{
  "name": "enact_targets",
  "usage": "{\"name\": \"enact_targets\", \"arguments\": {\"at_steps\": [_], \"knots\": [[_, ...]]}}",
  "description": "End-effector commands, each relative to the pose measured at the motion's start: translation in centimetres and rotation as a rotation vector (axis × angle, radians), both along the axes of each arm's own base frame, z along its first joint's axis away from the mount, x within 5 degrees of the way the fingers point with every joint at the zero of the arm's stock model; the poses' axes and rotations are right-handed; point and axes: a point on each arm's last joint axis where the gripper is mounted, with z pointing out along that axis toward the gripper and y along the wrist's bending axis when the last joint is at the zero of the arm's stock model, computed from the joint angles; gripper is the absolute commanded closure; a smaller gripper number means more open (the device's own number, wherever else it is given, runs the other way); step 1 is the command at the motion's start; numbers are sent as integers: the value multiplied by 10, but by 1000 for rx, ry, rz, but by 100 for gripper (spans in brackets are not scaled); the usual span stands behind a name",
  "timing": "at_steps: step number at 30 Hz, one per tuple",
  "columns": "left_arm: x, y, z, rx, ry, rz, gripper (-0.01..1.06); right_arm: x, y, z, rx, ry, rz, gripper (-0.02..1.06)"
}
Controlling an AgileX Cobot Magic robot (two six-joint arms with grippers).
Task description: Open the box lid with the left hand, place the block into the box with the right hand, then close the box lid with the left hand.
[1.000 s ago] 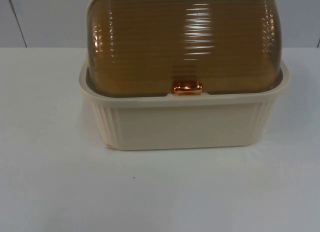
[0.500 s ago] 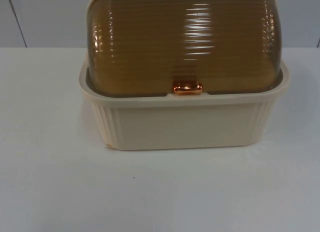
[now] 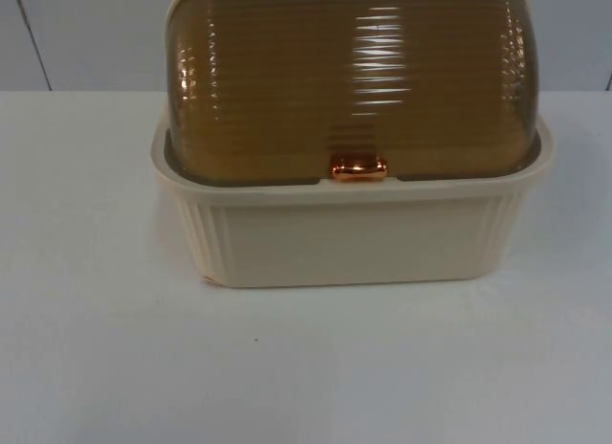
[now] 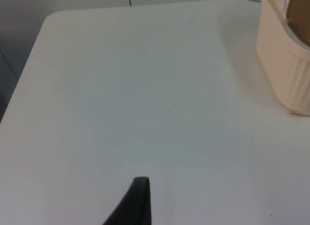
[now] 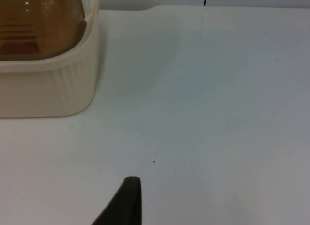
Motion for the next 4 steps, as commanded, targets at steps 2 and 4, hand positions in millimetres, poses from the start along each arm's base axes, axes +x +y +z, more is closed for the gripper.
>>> {"name": "enact_targets", "arguments": {"at_steps": [2, 4], "knots": [[0, 0, -1, -3, -5, 9, 1, 0, 0, 0, 5, -7, 0, 0], [0, 0, -1, -3, -5, 4, 1, 0, 0, 0, 5, -7, 10, 0]]}}
